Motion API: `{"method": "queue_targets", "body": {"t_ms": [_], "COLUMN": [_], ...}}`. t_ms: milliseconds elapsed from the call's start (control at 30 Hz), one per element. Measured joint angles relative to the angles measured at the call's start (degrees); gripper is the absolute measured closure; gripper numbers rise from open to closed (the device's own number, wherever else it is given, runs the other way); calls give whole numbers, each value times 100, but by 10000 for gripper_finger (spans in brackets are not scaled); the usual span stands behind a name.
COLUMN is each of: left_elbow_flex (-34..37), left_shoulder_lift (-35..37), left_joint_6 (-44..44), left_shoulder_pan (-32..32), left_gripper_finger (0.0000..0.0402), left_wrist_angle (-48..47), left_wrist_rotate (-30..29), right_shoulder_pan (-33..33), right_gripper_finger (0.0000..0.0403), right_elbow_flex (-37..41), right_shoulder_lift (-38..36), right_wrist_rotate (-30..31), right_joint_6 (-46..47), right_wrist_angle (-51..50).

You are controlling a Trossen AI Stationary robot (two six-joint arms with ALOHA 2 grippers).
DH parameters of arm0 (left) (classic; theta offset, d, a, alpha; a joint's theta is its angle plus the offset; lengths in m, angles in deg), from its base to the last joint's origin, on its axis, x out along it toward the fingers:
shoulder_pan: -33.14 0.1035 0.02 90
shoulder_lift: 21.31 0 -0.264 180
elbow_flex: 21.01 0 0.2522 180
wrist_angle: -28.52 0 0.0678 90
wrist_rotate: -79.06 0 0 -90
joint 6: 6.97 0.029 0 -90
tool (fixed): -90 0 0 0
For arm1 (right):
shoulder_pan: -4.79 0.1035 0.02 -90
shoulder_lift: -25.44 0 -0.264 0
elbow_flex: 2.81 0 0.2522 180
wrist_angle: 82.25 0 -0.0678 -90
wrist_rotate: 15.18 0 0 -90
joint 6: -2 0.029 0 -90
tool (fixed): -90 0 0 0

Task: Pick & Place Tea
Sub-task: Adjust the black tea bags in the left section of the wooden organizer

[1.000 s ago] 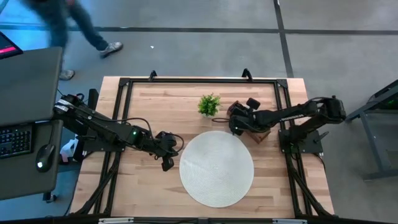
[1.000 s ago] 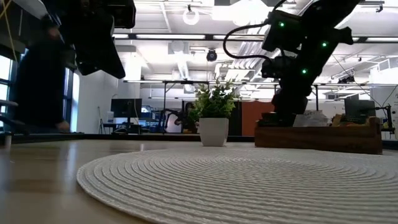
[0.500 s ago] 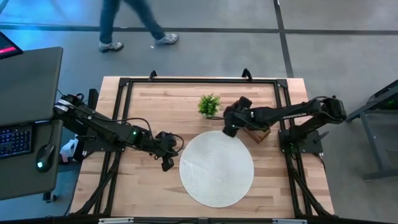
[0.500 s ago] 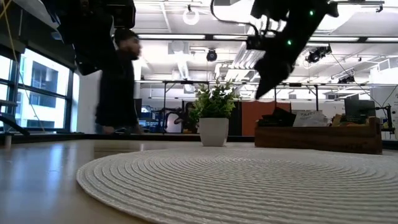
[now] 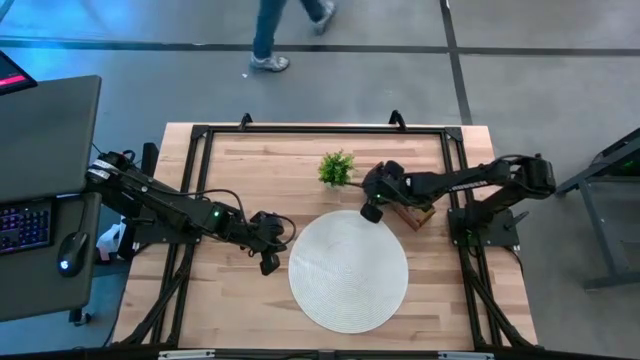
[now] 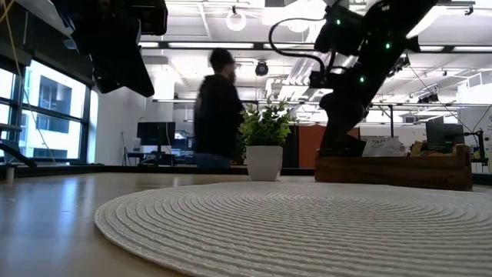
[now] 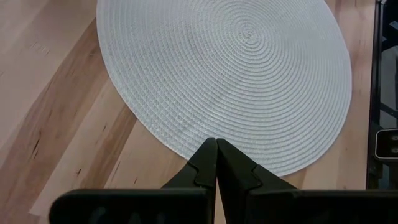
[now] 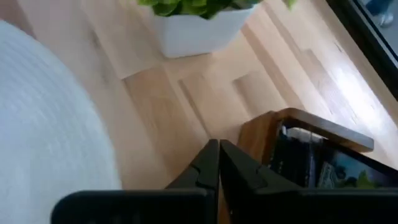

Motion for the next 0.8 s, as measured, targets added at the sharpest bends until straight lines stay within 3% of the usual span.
{"method": "queue_targets", "body": {"t_ms": [133, 467, 600, 800], "left_elbow_flex": [0, 0, 0, 0], "left_shoulder_lift": [0, 0, 0, 0], "left_joint_6": [-147, -157, -157, -157], "left_shoulder_pan": [0, 0, -1, -2], "left_gripper_finger": [397, 397, 397, 397], "left_wrist_angle": [0, 0, 0, 0], "left_wrist_rotate": [-3, -7, -7, -7], "right_shoulder_pan": [-304, -549, -610, -781], "right_gripper_finger": [388, 399, 397, 399], "right_elbow_flex": [277, 97, -63, -157], "right_shoulder_lift": [0, -22, -22, -56], "right_wrist_rotate": [-101, 858, 1281, 1304], "right_joint_6": [-111, -655, -850, -676], "right_wrist_angle": [302, 11, -350, -903]}}
